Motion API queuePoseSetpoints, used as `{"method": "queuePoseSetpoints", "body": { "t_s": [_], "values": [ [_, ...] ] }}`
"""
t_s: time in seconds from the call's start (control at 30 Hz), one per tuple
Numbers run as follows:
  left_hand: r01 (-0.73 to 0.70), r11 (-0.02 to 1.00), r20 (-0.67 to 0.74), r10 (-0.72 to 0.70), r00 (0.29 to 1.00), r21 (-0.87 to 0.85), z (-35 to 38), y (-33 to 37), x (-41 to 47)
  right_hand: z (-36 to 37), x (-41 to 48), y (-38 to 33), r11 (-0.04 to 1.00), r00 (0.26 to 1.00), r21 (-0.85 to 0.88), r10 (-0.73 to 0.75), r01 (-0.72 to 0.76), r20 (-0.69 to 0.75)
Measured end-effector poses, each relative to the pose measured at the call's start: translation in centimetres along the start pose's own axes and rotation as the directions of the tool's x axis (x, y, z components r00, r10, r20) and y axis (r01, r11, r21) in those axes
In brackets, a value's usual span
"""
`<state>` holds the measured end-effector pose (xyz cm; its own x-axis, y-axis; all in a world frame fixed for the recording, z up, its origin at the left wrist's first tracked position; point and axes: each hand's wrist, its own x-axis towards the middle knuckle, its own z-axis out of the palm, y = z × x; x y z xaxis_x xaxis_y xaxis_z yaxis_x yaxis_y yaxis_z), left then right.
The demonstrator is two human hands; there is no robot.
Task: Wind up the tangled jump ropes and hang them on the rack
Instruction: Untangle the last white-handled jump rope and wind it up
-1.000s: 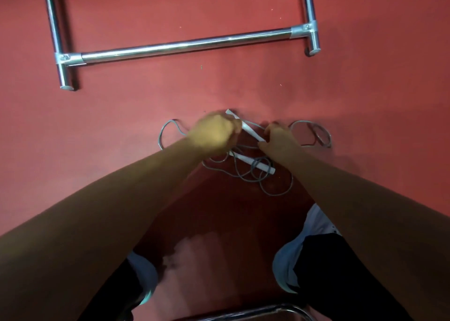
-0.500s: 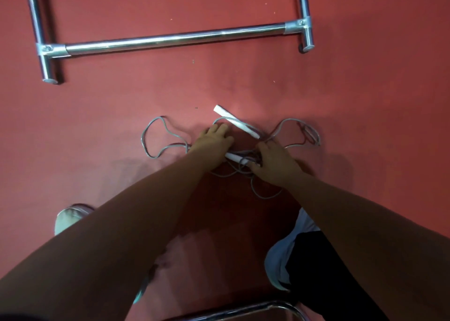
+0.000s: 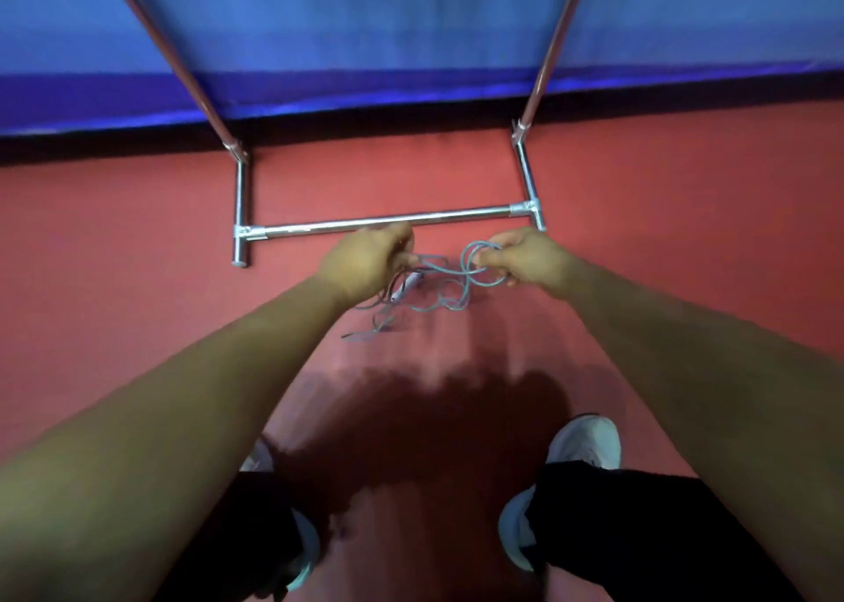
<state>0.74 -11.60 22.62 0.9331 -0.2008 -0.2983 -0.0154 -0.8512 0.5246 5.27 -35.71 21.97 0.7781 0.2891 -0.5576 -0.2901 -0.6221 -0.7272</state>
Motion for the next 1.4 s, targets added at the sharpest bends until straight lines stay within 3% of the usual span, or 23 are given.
{"method": "queuePoseSetpoints", "body": {
  "t_s": [0.1, 0.23, 0.33, 0.43, 0.57, 0.73, 0.83, 0.9, 0.97, 1.07, 1.13, 1.23, 1.3, 1.37, 1.4],
  "values": [
    [-0.067, 0.997, -0.101, 0.070, 0.992, 0.030, -6.5, 3.5, -3.4, -2.6, -5.4, -6.3, 0.989, 0.987, 0.030, -0.140, 0.143, -0.073],
    [-0.068, 0.990, -0.164, 0.047, 0.985, -0.121, -12.0, 6.0, -8.2, -4.2, -12.7, -14.5, 0.926, 0.937, 0.179, -0.302, 0.332, -0.176],
    [-0.114, 0.953, -0.189, 0.062, 0.980, -0.282, -13.3, 6.8, -11.2, -4.0, -17.8, -19.7, 0.786, 0.914, 0.466, -0.363, 0.405, -0.182],
    [-0.172, 0.876, -0.205, 0.086, 0.975, -0.450, -13.4, 9.4, -13.4, -3.2, -22.1, -24.1, 0.679, 0.889, 0.591, -0.429, 0.435, -0.162],
    [-0.296, 0.730, -0.214, 0.207, 0.955, -0.616, -13.1, 13.8, -14.8, -2.4, -25.6, -28.1, 0.550, 0.902, 0.750, -0.409, 0.367, -0.141],
    [-0.275, 0.729, -0.169, 0.218, 0.961, -0.627, -12.8, 13.0, -17.0, -5.5, -26.1, -29.5, 0.500, 0.915, 0.770, -0.281, 0.398, -0.290],
    [-0.247, 0.752, -0.230, 0.129, 0.965, -0.611, -13.1, 10.6, -17.6, -6.4, -24.9, -26.8, 0.657, 0.900, 0.623, -0.228, 0.424, -0.372],
    [-0.222, 0.670, -0.313, -0.016, 0.950, -0.708, -13.9, 9.4, -17.4, -6.6, -23.8, -23.7, 0.776, 0.896, 0.483, -0.234, 0.406, -0.378],
    [-0.200, 0.618, -0.362, -0.147, 0.920, -0.760, -15.0, 8.1, -17.2, -7.0, -23.3, -20.7, 0.826, 0.917, 0.428, -0.242, 0.366, -0.317],
    [-0.131, 0.702, -0.380, -0.211, 0.901, -0.700, -15.7, 6.3, -16.8, -7.2, -22.6, -17.8, 0.891, 0.936, 0.324, -0.243, 0.319, -0.254],
    [-0.071, 0.780, -0.404, -0.242, 0.882, -0.621, -15.5, 5.4, -16.7, -7.3, -22.1, -16.5, 0.945, 0.908, 0.094, -0.269, 0.313, -0.322],
    [-0.030, 0.827, -0.404, -0.242, 0.882, -0.562, -15.0, 4.6, -16.4, -7.5, -21.0, -15.0, 0.950, 0.848, -0.152, -0.311, 0.272, -0.429],
    [-0.040, 0.833, -0.338, -0.180, 0.924, -0.552, -14.8, 4.9, -16.1, -7.4, -20.1, -14.6, 0.940, 0.879, -0.289, -0.289, 0.184, -0.379],
    [-0.050, 0.891, -0.291, -0.094, 0.952, -0.452, -14.8, 6.1, -15.8, -6.7, -19.4, -14.9, 0.861, 0.887, -0.499, -0.307, 0.103, -0.346],
    [-0.060, 0.917, -0.279, -0.057, 0.959, -0.395, -14.8, 6.9, -15.7, -6.1, -19.3, -15.4, 0.811, 0.869, -0.569, -0.374, 0.137, -0.324]
  ]
}}
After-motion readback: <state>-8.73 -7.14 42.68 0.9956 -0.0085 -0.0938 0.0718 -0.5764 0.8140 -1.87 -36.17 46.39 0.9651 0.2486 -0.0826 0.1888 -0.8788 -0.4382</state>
